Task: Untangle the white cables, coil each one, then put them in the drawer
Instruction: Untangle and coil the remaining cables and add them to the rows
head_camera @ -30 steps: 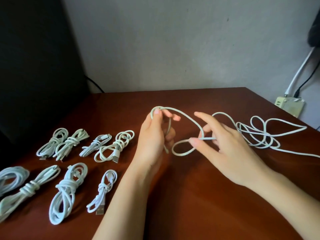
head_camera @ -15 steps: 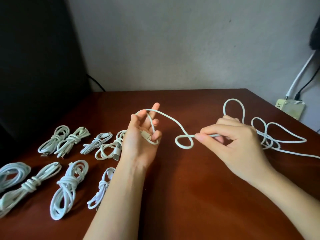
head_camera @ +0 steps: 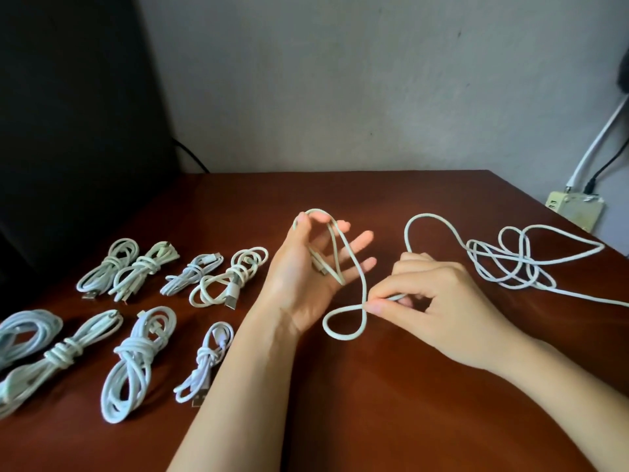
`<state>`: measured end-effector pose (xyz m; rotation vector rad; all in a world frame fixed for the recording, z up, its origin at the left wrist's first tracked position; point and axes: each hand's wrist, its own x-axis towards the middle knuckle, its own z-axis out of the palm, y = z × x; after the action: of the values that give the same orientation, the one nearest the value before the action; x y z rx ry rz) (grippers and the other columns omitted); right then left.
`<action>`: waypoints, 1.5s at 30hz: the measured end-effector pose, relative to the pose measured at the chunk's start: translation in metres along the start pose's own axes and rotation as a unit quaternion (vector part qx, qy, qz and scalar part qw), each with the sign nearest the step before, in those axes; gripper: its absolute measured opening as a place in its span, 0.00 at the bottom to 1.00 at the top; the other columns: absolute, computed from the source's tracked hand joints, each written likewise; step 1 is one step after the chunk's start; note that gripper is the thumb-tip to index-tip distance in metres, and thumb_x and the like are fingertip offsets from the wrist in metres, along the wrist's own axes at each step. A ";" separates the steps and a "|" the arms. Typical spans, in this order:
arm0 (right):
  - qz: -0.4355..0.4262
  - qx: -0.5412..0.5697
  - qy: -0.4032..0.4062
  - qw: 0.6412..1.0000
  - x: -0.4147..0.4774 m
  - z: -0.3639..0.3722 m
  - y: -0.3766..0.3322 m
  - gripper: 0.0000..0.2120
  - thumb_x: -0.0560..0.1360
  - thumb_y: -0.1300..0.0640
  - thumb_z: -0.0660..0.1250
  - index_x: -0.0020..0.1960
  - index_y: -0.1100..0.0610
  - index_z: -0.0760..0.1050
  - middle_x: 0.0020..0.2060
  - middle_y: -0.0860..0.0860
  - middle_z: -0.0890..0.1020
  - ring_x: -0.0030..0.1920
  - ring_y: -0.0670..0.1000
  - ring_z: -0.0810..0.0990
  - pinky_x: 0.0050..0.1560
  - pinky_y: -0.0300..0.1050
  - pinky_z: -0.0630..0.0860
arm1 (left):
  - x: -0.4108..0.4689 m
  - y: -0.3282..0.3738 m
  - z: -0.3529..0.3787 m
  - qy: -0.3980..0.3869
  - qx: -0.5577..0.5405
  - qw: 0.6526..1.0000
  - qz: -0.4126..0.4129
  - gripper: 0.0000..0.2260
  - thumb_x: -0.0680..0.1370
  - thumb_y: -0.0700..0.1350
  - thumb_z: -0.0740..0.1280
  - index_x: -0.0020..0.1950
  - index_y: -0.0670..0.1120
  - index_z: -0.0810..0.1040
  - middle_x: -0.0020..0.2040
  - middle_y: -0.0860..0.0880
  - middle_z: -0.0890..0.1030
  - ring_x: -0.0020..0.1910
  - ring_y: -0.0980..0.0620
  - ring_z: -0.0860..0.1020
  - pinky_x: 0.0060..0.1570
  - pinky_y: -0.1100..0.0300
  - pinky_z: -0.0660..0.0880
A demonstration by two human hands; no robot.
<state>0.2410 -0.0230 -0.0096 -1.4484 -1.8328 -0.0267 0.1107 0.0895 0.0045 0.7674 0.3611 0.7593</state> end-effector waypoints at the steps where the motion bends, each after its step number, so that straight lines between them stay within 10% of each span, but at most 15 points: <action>1: 0.002 0.006 -0.002 1.000 0.000 -0.002 -0.001 0.10 0.72 0.47 0.66 0.39 0.50 0.83 0.27 0.44 0.71 0.33 0.44 0.68 0.42 0.31 0.65 | -0.001 0.001 0.001 -0.001 -0.019 1.000 0.000 0.16 0.83 0.53 0.52 0.43 0.46 0.71 0.41 0.47 0.78 0.46 0.42 0.84 0.48 0.42 0.79; 8: -0.008 0.068 0.020 0.997 0.002 -0.009 -0.009 0.04 0.71 0.50 0.68 0.39 0.48 0.80 0.30 0.43 0.73 0.34 0.46 0.71 0.39 0.31 0.66 | 0.001 0.004 0.000 0.032 -0.018 0.999 0.029 0.10 0.83 0.46 0.55 0.45 0.48 0.72 0.38 0.49 0.77 0.28 0.54 0.71 0.26 0.63 0.70; 15: -0.008 0.057 0.113 0.992 0.002 -0.009 -0.015 0.06 0.74 0.55 0.67 0.43 0.54 0.81 0.35 0.42 0.77 0.38 0.45 0.75 0.41 0.33 0.69 | 0.002 -0.006 -0.001 0.050 0.298 0.950 0.077 0.10 0.84 0.45 0.53 0.48 0.48 0.71 0.40 0.50 0.78 0.28 0.55 0.69 0.26 0.65 0.68; 22: -0.024 -0.077 0.223 0.971 0.003 -0.017 -0.008 0.05 0.77 0.61 0.66 0.44 0.59 0.79 0.37 0.46 0.76 0.41 0.39 0.73 0.44 0.29 0.67 | 0.004 -0.008 0.001 0.031 0.237 0.971 0.023 0.11 0.84 0.42 0.52 0.47 0.45 0.72 0.40 0.45 0.77 0.25 0.55 0.64 0.24 0.67 0.59; 27: 0.053 -0.148 0.114 0.981 0.003 -0.023 0.004 0.11 0.78 0.58 0.61 0.58 0.50 0.76 0.40 0.40 0.72 0.38 0.35 0.72 0.39 0.25 0.66 | 0.007 -0.002 -0.002 0.065 0.144 0.987 0.003 0.06 0.81 0.40 0.57 0.47 0.45 0.73 0.38 0.48 0.77 0.25 0.57 0.62 0.28 0.62 0.54; 32: 0.060 -0.145 -0.070 0.985 0.002 -0.018 -0.008 0.35 0.78 0.62 0.57 0.72 0.29 0.50 0.61 0.32 0.66 0.37 0.45 0.78 0.42 0.46 0.77 | 0.005 -0.003 0.001 0.074 0.141 0.987 -0.013 0.10 0.79 0.35 0.54 0.48 0.45 0.73 0.34 0.49 0.77 0.22 0.58 0.62 0.22 0.66 0.55; 36: 0.008 -0.125 -0.077 0.989 0.001 -0.012 -0.006 0.33 0.70 0.71 0.56 0.66 0.40 0.66 0.61 0.33 0.65 0.48 0.40 0.73 0.46 0.31 0.70 | 0.006 -0.003 0.001 0.077 0.157 0.985 -0.008 0.12 0.78 0.33 0.53 0.47 0.45 0.73 0.33 0.50 0.77 0.23 0.57 0.62 0.21 0.67 0.56; 45: -0.054 -0.100 -0.058 0.992 0.000 -0.017 -0.019 0.15 0.70 0.36 0.65 0.48 0.45 0.71 0.42 0.41 0.69 0.36 0.45 0.71 0.33 0.41 0.73 | 0.005 -0.005 0.002 0.080 0.167 0.983 0.003 0.14 0.76 0.30 0.51 0.49 0.44 0.73 0.42 0.45 0.78 0.22 0.57 0.64 0.21 0.67 0.57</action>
<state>0.2347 -0.0375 0.0110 -1.5108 -2.0505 -0.1889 0.1179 0.0901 0.0014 1.0256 0.6433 0.7788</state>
